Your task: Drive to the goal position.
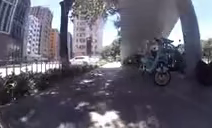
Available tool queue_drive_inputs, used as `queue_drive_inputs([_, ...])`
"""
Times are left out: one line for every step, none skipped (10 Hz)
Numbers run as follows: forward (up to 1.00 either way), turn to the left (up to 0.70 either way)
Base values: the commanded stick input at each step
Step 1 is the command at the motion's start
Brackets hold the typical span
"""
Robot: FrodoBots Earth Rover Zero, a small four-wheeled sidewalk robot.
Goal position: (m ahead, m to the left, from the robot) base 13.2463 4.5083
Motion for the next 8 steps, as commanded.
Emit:
queue_drive_inputs([0.7, 0.0])
queue_drive_inputs([0.7, 0.0])
queue_drive_inputs([0.7, 0.0])
queue_drive_inputs([0.7, 0.0])
queue_drive_inputs([0.7, 0.0])
queue_drive_inputs([0.7, 0.0])
queue_drive_inputs([0.7, 0.0])
queue_drive_inputs([0.7, 0.0])
